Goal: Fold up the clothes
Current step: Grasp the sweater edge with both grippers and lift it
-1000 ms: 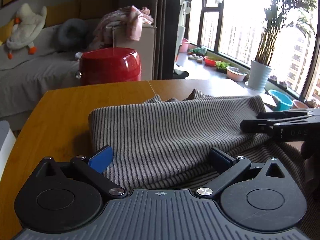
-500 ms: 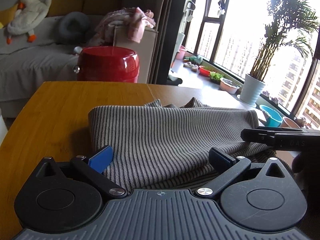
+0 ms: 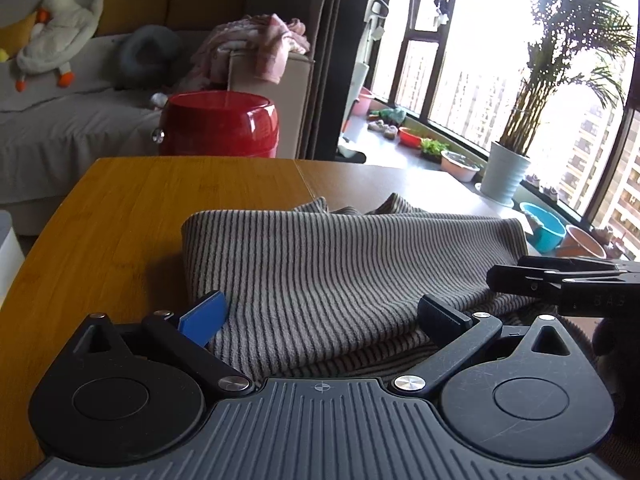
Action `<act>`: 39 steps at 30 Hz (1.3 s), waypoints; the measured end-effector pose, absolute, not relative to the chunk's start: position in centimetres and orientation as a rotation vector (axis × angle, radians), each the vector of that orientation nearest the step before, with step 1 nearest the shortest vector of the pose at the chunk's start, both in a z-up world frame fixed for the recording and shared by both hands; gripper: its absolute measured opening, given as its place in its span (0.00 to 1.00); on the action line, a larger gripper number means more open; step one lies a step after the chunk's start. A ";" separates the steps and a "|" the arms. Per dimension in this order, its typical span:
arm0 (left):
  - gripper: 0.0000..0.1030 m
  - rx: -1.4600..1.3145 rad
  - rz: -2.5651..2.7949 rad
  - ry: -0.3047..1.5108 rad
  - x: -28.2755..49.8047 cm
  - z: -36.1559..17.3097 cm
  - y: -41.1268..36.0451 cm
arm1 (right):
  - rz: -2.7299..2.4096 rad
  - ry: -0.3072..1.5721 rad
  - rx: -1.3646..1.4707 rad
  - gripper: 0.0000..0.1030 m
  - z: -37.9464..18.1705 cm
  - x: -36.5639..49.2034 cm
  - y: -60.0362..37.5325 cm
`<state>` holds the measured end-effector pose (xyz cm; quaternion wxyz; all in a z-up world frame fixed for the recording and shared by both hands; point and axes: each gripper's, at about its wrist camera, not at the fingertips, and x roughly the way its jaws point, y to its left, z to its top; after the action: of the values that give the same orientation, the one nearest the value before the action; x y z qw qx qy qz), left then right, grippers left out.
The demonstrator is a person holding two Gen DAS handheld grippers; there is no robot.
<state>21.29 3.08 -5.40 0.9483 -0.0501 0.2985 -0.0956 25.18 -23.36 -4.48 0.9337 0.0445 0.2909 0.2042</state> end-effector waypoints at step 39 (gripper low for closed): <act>0.39 -0.298 -0.185 0.706 32.5 -4.6 9.4 | 0.500 0.750 0.260 0.31 -5.3 35.1 -25.1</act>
<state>32.48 9.36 -4.64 0.9233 -0.1452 0.3439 -0.0903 35.06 -25.13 -5.29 0.8921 0.1252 0.3613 0.2407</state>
